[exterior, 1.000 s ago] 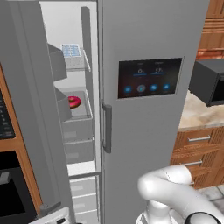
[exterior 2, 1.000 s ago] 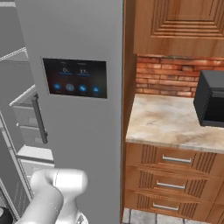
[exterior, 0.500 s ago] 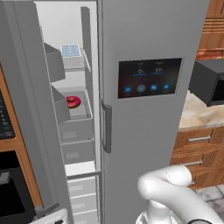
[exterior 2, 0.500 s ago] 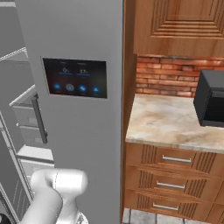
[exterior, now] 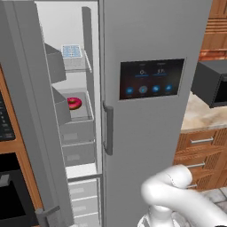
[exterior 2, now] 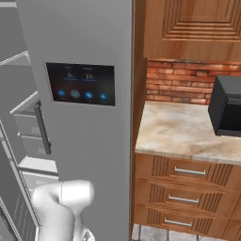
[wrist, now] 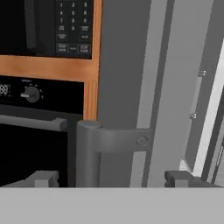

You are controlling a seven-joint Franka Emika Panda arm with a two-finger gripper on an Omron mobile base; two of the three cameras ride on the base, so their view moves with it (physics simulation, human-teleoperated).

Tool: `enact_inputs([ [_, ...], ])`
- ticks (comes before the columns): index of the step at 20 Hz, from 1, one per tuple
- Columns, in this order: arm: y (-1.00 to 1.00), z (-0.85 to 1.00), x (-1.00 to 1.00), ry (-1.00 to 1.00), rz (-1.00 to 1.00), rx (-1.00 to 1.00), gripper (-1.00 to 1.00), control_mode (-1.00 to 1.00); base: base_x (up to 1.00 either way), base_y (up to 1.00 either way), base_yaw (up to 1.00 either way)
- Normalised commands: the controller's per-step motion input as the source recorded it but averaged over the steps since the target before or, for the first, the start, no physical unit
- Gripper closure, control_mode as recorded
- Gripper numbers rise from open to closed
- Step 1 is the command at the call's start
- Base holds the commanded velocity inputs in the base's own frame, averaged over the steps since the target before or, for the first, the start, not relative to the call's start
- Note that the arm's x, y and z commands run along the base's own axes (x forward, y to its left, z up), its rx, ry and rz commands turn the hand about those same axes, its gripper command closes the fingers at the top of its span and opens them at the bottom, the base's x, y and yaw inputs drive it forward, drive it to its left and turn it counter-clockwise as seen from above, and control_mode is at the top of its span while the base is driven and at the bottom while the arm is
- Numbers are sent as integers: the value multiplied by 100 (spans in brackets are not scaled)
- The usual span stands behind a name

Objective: Open the freezer door, pick up the ice cube tray from the freezer, and place it on the dining counter.

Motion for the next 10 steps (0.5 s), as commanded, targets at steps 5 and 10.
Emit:
enact_inputs([
  [5,-91,87,-1,-14,3,9,-100,-100,0,0,0],
  [10,-62,100,25,-5,5,13,-100,-100,0,0,0],
])
